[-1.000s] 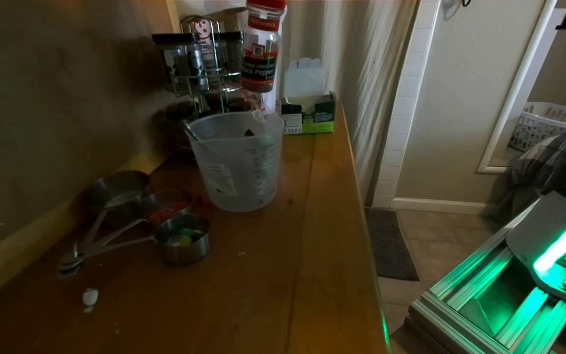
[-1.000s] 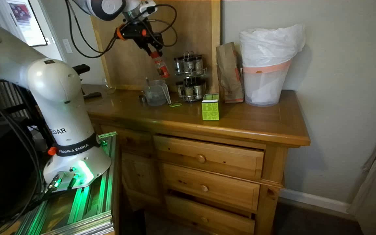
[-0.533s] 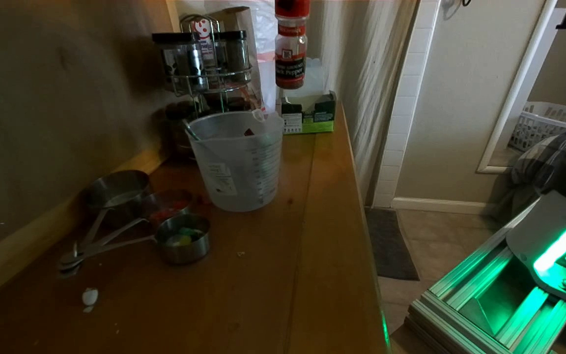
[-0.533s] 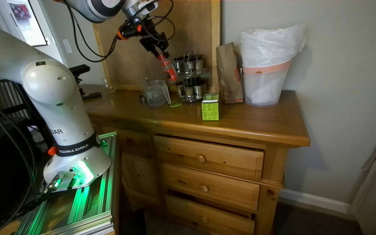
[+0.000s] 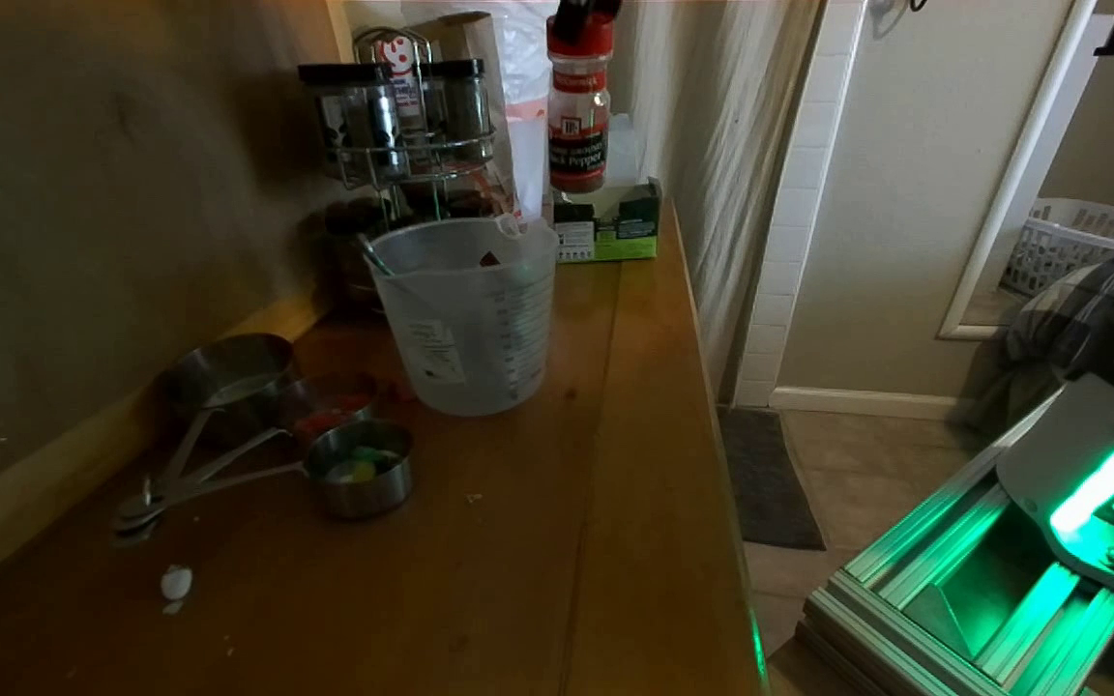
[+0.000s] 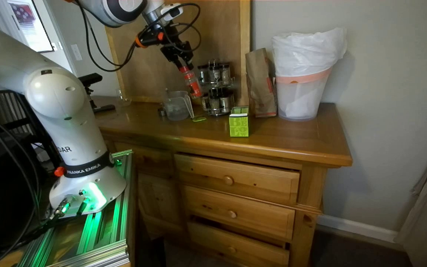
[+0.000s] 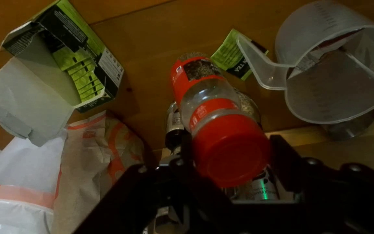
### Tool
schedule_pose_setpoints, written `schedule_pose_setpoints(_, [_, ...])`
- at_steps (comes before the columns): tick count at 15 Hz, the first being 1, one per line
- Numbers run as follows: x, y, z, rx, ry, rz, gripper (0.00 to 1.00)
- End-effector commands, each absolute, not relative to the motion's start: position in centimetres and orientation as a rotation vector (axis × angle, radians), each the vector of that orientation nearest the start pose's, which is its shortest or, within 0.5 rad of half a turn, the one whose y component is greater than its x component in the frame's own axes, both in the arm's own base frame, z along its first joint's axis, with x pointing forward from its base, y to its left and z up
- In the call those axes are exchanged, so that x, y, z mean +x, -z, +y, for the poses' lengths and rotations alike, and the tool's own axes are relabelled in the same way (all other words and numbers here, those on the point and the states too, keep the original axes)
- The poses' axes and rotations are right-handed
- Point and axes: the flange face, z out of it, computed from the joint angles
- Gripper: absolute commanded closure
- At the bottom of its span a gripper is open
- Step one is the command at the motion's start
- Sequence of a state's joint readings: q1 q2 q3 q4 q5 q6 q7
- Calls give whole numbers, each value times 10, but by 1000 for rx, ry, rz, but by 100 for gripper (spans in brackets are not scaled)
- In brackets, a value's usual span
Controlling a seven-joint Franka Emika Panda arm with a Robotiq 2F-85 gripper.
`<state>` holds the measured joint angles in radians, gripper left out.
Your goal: Remove the red container from the clear jug and place it on the right side of the counter.
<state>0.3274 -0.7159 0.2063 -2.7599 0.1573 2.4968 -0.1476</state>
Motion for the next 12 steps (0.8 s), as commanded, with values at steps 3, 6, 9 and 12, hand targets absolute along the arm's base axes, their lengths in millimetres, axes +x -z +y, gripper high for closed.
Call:
schedule_pose_setpoints(3, [334,-430,170,-2932,515,-759,65])
schedule_pose_setpoints(6, [345,-413,163,-2946,414,-708,65])
schedule_pose_setpoints(9, [358,-397,157,-2911,344,-634,65])
schedule_pose_setpoints(12, [376,-388,145,-2876,321,-502,65])
